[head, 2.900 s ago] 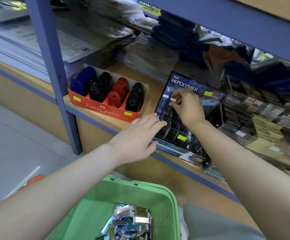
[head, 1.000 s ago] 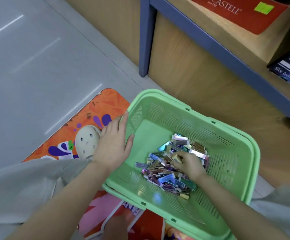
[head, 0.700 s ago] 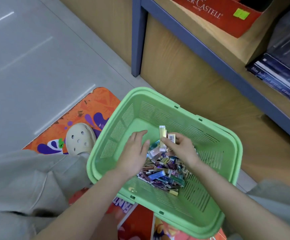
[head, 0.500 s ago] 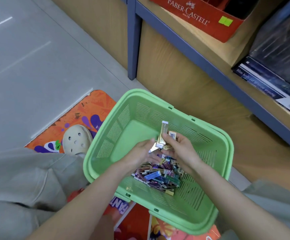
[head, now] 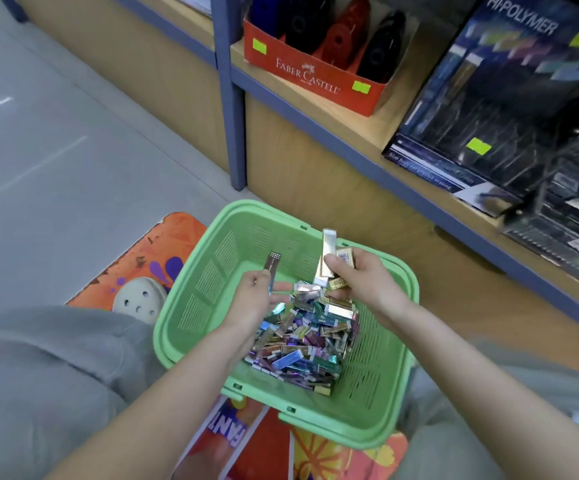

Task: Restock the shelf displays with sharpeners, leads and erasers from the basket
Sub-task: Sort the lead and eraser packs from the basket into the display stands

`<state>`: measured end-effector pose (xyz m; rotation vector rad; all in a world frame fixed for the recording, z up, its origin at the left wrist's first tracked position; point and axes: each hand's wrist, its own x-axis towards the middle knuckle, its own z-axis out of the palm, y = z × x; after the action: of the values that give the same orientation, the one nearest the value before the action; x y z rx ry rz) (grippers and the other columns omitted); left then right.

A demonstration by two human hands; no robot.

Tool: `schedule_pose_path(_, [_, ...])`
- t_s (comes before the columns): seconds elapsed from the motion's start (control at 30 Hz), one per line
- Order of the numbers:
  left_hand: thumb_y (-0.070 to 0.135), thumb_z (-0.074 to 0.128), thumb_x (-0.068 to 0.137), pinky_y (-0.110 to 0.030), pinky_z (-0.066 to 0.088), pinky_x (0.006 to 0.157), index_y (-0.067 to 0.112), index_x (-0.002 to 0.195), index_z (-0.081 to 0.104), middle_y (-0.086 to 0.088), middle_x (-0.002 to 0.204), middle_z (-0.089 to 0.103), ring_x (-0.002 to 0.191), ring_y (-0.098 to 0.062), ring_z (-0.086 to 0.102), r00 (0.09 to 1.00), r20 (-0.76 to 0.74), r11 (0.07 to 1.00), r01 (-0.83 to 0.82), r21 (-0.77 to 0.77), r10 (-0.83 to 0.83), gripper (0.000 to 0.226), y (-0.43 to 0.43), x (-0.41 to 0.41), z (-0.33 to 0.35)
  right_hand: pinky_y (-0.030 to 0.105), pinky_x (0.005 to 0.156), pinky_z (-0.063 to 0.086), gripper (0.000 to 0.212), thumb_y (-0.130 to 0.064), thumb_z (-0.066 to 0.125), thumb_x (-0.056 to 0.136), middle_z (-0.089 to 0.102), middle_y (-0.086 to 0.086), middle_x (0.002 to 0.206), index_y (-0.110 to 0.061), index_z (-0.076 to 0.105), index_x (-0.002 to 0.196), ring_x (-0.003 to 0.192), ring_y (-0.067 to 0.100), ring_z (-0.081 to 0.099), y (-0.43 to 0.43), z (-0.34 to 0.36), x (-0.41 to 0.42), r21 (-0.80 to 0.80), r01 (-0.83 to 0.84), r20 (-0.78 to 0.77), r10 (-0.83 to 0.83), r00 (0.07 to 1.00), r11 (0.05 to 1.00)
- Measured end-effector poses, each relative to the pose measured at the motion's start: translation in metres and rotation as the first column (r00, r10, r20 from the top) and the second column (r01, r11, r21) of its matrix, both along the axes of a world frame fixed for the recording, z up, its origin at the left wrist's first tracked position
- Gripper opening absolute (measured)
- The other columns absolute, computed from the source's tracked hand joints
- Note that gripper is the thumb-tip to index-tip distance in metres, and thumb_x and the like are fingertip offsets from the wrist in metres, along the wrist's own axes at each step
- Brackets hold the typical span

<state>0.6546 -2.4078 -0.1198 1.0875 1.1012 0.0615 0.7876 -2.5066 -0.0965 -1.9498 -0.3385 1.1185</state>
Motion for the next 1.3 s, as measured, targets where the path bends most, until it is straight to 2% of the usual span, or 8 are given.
schedule_pose_path(0.17, [0.018,0.03,0.104,-0.036,0.049,0.095,0.002,0.123,0.046,-0.012,0.113,0.063,0.093,-0.021,0.063,0.991,0.115,0.996,0.078,-0.049,-0.072,0.03,-0.013,0.019,0.032,0.016,0.053,0.05,0.016,-0.02,0.058,0.094,0.056,-0.009,0.07,-0.005,0.062,0.1,0.052,-0.002,0.053,-0.012,0.025,-0.008,0.065,-0.222,0.085,0.216,0.973,0.973])
schedule_pose_path(0.4, [0.033,0.04,0.101,-0.045,0.04,0.105,0.02,0.111,0.054,-0.009,0.124,0.06,0.115,-0.027,0.057,0.968,0.199,0.988,0.151,0.016,-0.151,0.021,-0.026,0.029,0.059,0.031,0.054,0.052,0.028,-0.022,0.065,0.09,0.049,-0.015,0.047,-0.019,0.054,0.064,0.042,0.003,0.051,-0.025,0.058,-0.01,0.085,-0.22,0.279,0.189,0.941,0.972])
schedule_pose_path(0.57, [0.025,0.042,0.101,-0.041,0.05,0.091,0.017,0.107,0.051,-0.006,0.103,0.065,0.099,-0.026,0.063,0.98,0.191,0.99,0.03,0.138,-0.057,0.014,-0.022,0.041,0.076,0.024,0.061,0.052,0.017,-0.021,0.044,0.1,0.06,-0.01,0.082,-0.009,0.045,0.113,0.07,0.004,0.059,-0.029,0.071,-0.017,0.084,-0.209,0.416,0.156,0.896,0.974])
schedule_pose_path(0.63, [0.02,0.039,0.102,-0.033,0.057,0.076,0.016,0.106,0.047,-0.005,0.096,0.063,0.084,-0.022,0.067,0.972,0.234,0.993,0.006,0.12,-0.034,0.009,-0.018,0.047,0.084,0.024,0.062,0.053,0.017,-0.02,0.042,0.1,0.061,-0.008,0.089,-0.01,0.041,0.114,0.078,0.006,0.059,-0.036,0.076,-0.014,0.157,-0.144,0.459,0.057,0.887,0.977])
schedule_pose_path(0.77, [0.018,0.04,0.102,-0.034,0.06,0.068,0.009,0.115,0.049,-0.015,0.108,0.065,0.076,-0.021,0.068,0.936,0.301,0.98,0.196,-0.02,-0.181,0.018,-0.019,0.058,0.099,0.019,0.06,0.052,0.012,-0.015,0.043,0.1,0.067,-0.001,0.09,-0.006,0.047,0.107,0.077,0.004,0.065,-0.042,0.092,-0.004,0.463,0.07,0.232,-0.197,0.953,0.884])
schedule_pose_path(0.9, [0.014,0.039,0.101,-0.046,0.055,0.081,0.003,0.117,0.053,-0.018,0.108,0.065,0.065,-0.018,0.064,0.897,0.421,0.91,0.28,-0.305,-0.135,0.024,-0.033,0.074,0.111,0.025,0.059,0.056,0.012,-0.017,0.045,0.099,0.068,0.004,0.096,-0.009,0.048,0.107,0.074,0.007,0.063,-0.043,0.094,0.007,0.476,0.17,0.163,-0.276,0.947,0.863])
schedule_pose_path(1.17, [0.012,0.042,0.1,-0.043,0.058,0.077,-0.003,0.119,0.049,-0.024,0.105,0.067,0.085,-0.028,0.069,0.923,0.384,0.876,0.19,-0.443,-0.005,0.025,-0.031,0.094,0.107,0.037,0.054,0.058,0.007,-0.015,0.055,0.095,0.07,-0.002,0.094,-0.018,0.057,0.101,0.081,0.018,0.069,-0.048,0.095,0.016,0.475,0.11,0.343,-0.299,0.89,0.873])
schedule_pose_path(1.3, [0.012,0.045,0.099,-0.035,0.06,0.061,-0.001,0.121,0.047,-0.025,0.108,0.065,0.078,-0.027,0.071,0.941,0.337,0.874,0.171,-0.455,-0.009,0.026,-0.029,0.097,0.106,0.029,0.073,0.053,0.016,-0.021,0.059,0.093,0.065,-0.017,0.091,-0.036,0.059,0.097,0.084,0.003,0.063,-0.054,0.101,0.019,0.416,0.026,0.635,-0.311,0.707,0.909])
